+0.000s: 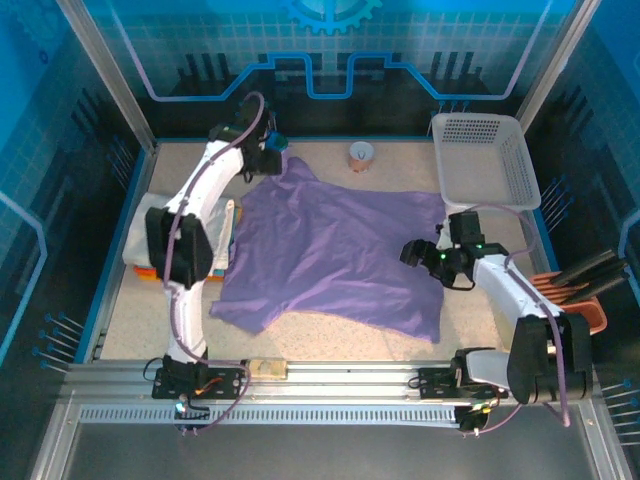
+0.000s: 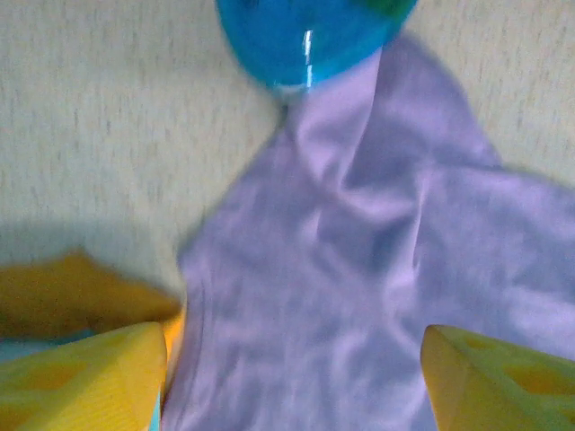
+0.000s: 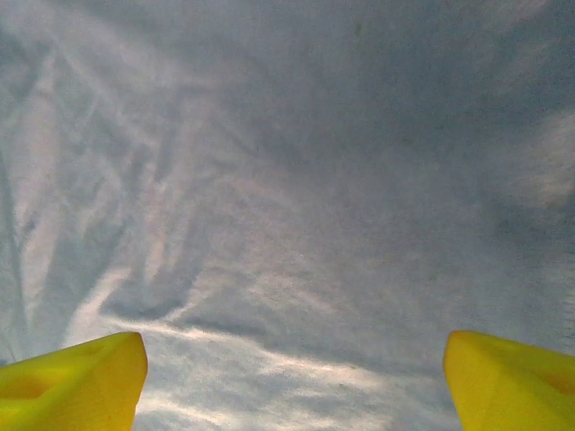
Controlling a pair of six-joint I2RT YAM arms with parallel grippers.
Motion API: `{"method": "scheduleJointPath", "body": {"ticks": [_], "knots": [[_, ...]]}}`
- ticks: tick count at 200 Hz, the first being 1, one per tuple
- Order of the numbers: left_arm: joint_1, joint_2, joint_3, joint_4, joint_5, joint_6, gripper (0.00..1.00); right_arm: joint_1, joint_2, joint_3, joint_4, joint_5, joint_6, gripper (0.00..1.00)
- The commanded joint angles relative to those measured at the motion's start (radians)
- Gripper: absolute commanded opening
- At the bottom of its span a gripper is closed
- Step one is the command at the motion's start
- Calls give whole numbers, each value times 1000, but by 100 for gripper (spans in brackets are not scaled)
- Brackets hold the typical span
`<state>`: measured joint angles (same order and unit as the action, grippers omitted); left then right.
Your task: Fold and stack the t-shirts
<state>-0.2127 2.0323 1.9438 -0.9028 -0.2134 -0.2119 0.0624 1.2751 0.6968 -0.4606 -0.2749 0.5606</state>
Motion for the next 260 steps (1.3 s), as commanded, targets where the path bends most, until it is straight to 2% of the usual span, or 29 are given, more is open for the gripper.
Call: {"method": "scheduleJointPath", "body": {"ticks": [1,25,62,92,123,137,159,181,196,201,238,260], "knots": [[-9,-221,-264,49,79,-108,75,25,79,-18,69,-23,22,86],[-16,-404,-534,88,96,-184,75,25,177,13,107,-29,18,86],[-17,-571,-791,44,158,-215,75,2,345,125,76,-66,-9,85],[-17,-667,-887,-34,171,-238,74,-71,417,176,60,-91,-19,84],[-17,-740,-975,-62,200,-282,73,-133,435,252,8,5,-28,85],[-17,-745,-1015,-64,232,-296,70,-145,432,278,-11,57,-32,85],[-26,-757,-1086,-48,270,-325,66,-149,395,288,-10,54,-35,86],[-67,-787,-1149,-20,306,-387,61,-141,310,263,-30,72,-25,93],[-129,-804,-1161,-32,282,-448,60,-139,231,242,-62,89,-24,96],[-146,-810,-1169,-41,264,-468,59,-139,199,233,-73,94,-21,100],[-226,-835,-1280,-12,208,-609,51,-133,14,128,-181,126,11,100],[-242,-863,-1319,18,157,-663,48,-142,-72,78,-247,166,19,100]]}}
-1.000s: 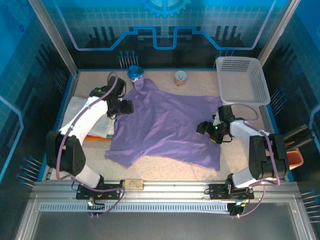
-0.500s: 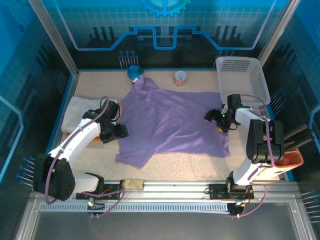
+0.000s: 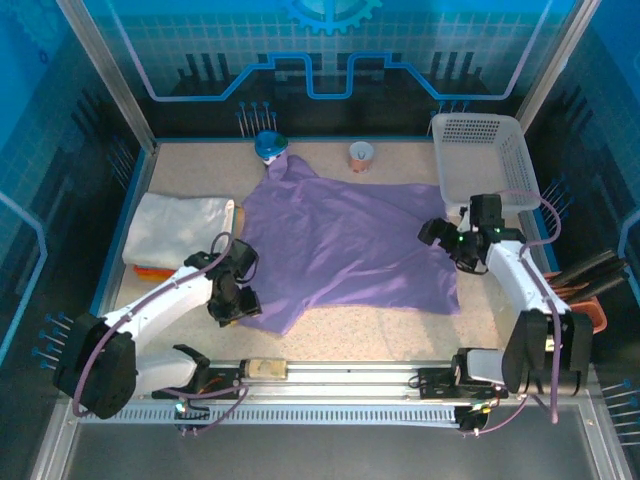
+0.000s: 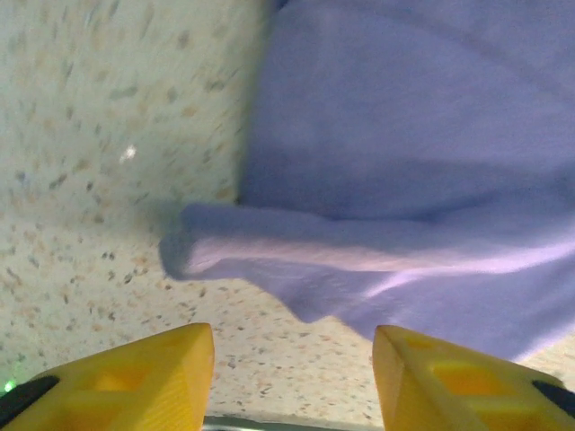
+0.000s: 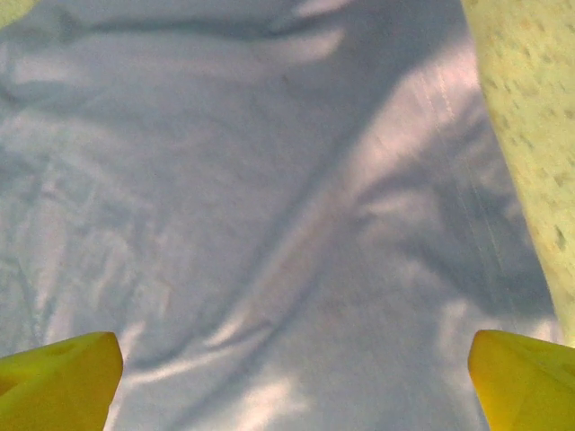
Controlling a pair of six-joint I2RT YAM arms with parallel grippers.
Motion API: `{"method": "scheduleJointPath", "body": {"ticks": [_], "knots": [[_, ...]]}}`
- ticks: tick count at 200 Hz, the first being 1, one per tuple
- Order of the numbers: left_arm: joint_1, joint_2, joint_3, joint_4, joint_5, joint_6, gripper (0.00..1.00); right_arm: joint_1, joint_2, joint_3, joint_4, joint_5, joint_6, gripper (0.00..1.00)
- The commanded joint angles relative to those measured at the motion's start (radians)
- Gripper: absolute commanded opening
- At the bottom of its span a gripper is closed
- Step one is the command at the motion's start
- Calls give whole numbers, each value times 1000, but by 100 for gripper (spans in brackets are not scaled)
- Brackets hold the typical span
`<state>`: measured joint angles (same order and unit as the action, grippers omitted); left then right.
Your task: Fold and stack the t-shirts
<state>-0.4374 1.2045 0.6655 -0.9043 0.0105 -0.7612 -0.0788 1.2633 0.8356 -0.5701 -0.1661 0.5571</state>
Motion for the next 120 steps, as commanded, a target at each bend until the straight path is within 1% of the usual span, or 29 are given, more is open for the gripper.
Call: {"method": "scheduleJointPath", "body": {"ticks": [1,14,39,84,120], "knots": [[-18,-36,-42,19,-70,-115,48,-2,-64,-62,-140,59,24,100],[-23,-55,-46,10,-103,-132,49,-11,-107,-78,-173,77,37,100],[-26,-82,-59,-5,-144,-138,49,-20,-162,-114,-179,74,46,100],[-26,-21,-100,103,-161,-122,49,-29,-133,-146,-165,70,48,98],[-26,21,-102,130,-179,-107,49,-46,-151,-157,-179,89,37,97]]}}
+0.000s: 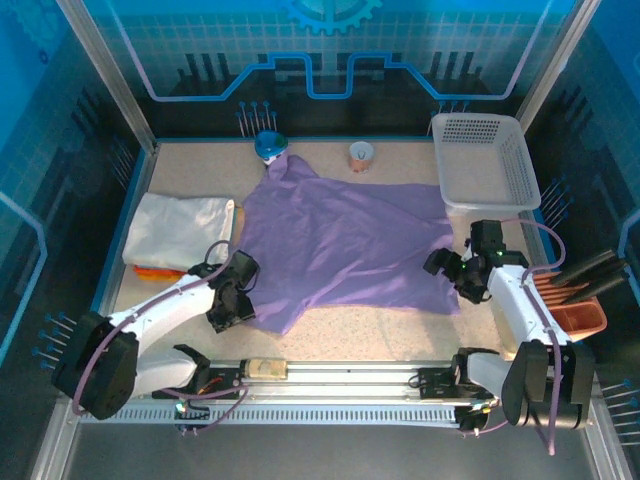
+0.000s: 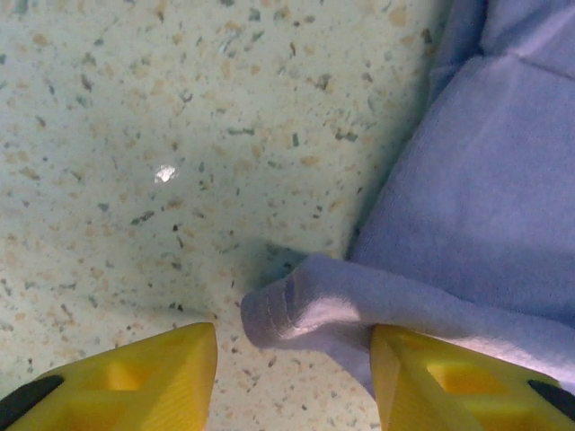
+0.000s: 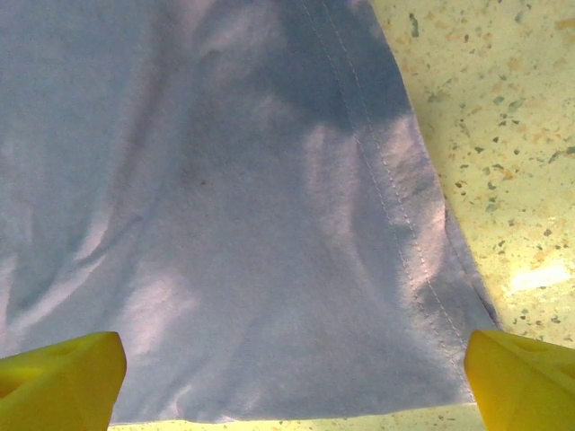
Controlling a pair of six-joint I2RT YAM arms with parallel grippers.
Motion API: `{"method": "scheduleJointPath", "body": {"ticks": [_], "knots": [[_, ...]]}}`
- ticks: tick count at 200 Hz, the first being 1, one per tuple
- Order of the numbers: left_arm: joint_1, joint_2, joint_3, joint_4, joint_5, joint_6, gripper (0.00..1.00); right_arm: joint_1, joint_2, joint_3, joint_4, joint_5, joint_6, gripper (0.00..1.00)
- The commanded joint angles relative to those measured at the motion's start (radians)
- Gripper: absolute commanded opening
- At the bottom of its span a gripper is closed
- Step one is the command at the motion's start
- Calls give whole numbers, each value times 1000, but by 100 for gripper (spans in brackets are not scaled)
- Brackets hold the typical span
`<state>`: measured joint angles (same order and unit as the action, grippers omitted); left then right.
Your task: Fold and stack the t-shirts
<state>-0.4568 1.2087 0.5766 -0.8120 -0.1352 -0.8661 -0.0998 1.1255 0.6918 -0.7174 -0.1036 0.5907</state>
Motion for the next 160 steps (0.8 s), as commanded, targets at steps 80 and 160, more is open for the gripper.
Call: {"method": "scheduleJointPath", "body": {"ticks": [80,160], "knots": [[-1,48,-30,89,-47,12,32,-96,27,-50,-39,12,23,88],[-3,-8,-20,68,-7,17,2,-49,101,-90,-28,54,68,75]]}}
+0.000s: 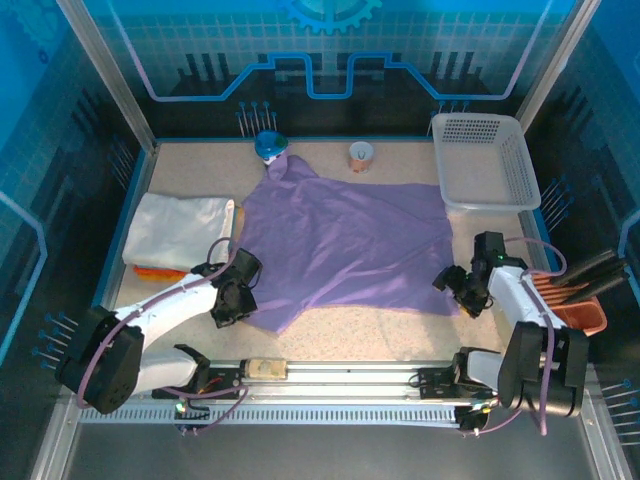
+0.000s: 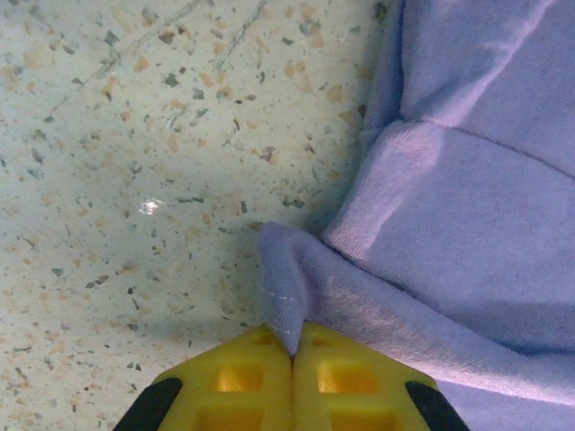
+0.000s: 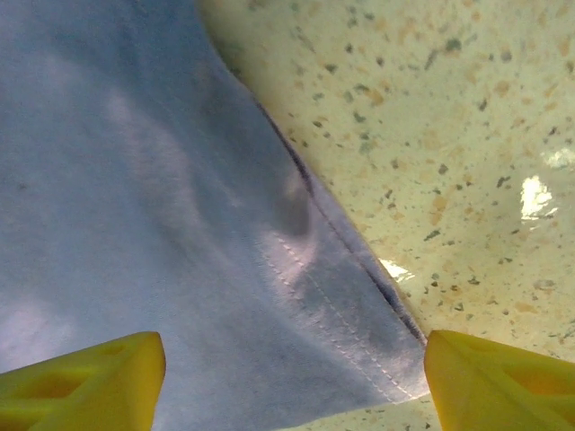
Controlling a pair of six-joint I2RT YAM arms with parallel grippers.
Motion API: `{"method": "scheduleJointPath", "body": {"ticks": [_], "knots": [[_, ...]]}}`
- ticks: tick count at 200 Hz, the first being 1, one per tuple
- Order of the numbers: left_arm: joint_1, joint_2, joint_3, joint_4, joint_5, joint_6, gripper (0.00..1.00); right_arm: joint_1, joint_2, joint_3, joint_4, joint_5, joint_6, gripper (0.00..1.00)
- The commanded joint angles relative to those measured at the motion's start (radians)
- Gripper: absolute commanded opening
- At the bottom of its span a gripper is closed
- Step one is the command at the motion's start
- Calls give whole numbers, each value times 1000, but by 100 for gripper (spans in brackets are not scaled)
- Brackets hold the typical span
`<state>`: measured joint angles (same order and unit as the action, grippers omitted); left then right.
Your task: Fold and stack the t-shirts
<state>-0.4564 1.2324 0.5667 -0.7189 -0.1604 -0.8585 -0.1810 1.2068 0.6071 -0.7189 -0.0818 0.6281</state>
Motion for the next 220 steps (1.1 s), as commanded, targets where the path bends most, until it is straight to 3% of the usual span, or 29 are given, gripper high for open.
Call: {"method": "scheduleJointPath", "body": {"ticks": [1,77,99,149,196,220], "knots": [[-3,-33,-9,-25,20,10,2,35,19,-5,-28,34,33,75],[-3,-57,18,-43,44,14,0,132,106,-27,32,62,104,61],[-5,-66,21,-40,54,16,0,136,120,-30,51,59,98,48],[-5,-95,58,-52,81,30,0,135,115,-32,86,28,78,0],[3,-110,219,-114,66,99,0,136,62,67,94,-54,30,0],[51,-81,362,-141,79,176,0,135,15,158,103,-73,14,0]]}}
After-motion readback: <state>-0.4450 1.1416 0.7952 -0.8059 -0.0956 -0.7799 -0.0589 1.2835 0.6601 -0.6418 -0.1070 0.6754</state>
